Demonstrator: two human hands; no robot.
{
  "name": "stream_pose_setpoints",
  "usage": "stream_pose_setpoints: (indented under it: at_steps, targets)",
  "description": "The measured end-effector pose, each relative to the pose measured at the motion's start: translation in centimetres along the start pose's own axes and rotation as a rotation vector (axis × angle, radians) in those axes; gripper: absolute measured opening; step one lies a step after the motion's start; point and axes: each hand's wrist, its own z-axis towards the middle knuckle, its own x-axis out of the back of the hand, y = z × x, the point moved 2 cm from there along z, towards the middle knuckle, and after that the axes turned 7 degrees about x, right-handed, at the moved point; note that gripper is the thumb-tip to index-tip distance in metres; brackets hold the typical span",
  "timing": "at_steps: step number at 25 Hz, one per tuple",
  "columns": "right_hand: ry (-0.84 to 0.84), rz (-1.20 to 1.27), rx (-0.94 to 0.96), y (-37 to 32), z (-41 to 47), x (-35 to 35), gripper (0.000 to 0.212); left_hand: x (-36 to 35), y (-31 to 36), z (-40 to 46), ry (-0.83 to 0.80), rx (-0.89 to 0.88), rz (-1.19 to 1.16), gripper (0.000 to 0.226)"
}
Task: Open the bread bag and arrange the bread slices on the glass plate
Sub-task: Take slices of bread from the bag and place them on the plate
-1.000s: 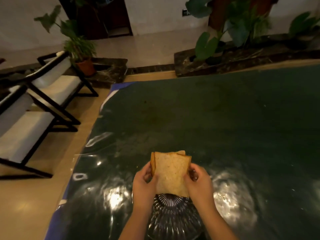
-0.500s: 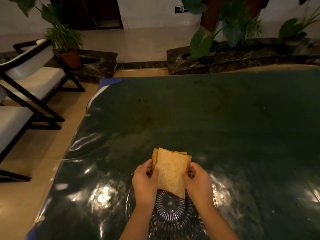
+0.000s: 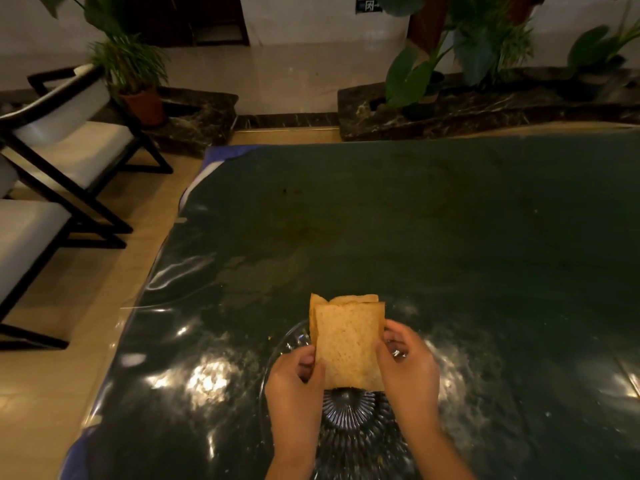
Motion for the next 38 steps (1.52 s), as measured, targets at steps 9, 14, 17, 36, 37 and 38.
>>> stream_pose_setpoints:
  at_steps: [9,14,17,36,37,38]
  targets:
    - [-0.089,0.019,-0.128,1.8,-1.8,0.1,0.025,0.0,-3.7,-3.3,0.012,-0.011,-0.020,0.031]
    - [-0.080,-0.024,-0.145,2.1,-1.7,-0.2,0.025,0.0,-3.9,-3.1,0.023,-0.038,0.005,0.028]
    - [-0.059,-0.030,-0.107,1.8,-1.3,-0.3,0.023,0.1,-3.6,-3.0,0.031,-0.085,0.009,0.030]
    - [-0.053,0.012,-0.055,-2.9,-3.7,10.0,0.027,3.5,5.0,-7.0,-0.267,-0.084,0.039,0.037]
    - [-0.026,0.028,-0.039,-3.5,-4.1,12.1,0.028,3.4,6.7,-8.2,-0.304,-0.140,0.041,0.036]
    - [-0.009,0.037,-0.016,-4.1,-4.5,14.1,0.028,3.2,8.3,-9.5,-0.333,-0.197,0.045,0.035]
